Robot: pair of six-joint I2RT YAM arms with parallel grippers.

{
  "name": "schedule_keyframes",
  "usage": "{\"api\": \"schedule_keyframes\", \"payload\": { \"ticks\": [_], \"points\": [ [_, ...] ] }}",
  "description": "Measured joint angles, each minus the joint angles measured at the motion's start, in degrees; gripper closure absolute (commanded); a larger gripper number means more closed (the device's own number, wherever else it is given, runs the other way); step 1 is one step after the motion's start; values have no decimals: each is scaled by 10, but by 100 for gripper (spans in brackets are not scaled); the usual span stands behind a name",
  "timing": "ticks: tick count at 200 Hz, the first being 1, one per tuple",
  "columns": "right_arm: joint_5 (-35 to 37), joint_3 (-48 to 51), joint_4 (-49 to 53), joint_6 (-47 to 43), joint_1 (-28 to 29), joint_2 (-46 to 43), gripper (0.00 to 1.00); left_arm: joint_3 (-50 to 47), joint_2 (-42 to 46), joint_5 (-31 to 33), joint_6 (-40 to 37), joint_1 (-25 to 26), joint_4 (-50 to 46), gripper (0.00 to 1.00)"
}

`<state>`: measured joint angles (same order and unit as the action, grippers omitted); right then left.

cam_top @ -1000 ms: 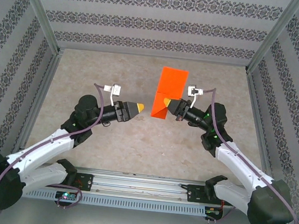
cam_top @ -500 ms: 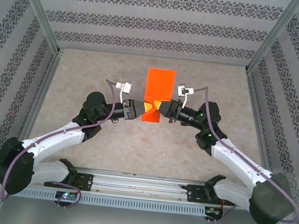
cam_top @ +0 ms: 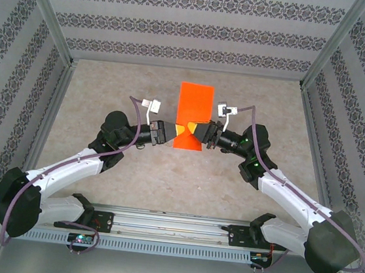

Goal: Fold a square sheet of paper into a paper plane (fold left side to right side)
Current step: Turn over the paper at the center of the table.

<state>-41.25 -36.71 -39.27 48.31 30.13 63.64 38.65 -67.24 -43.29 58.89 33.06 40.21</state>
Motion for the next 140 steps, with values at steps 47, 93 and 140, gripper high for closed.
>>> {"api": "schedule_keyframes", "payload": {
  "ticks": [47, 93, 140],
  "points": [
    [14, 29, 32, -5, -47, -52, 56, 21, 9, 2, -34, 0, -91, 100],
    [119, 46, 246, -94, -87, -152, 40, 133, 31, 71, -176, 9, -412, 100],
    [297, 43, 469, -179, -96, -182, 23, 304, -54, 305, -303, 132, -778, 100]
  ]
}}
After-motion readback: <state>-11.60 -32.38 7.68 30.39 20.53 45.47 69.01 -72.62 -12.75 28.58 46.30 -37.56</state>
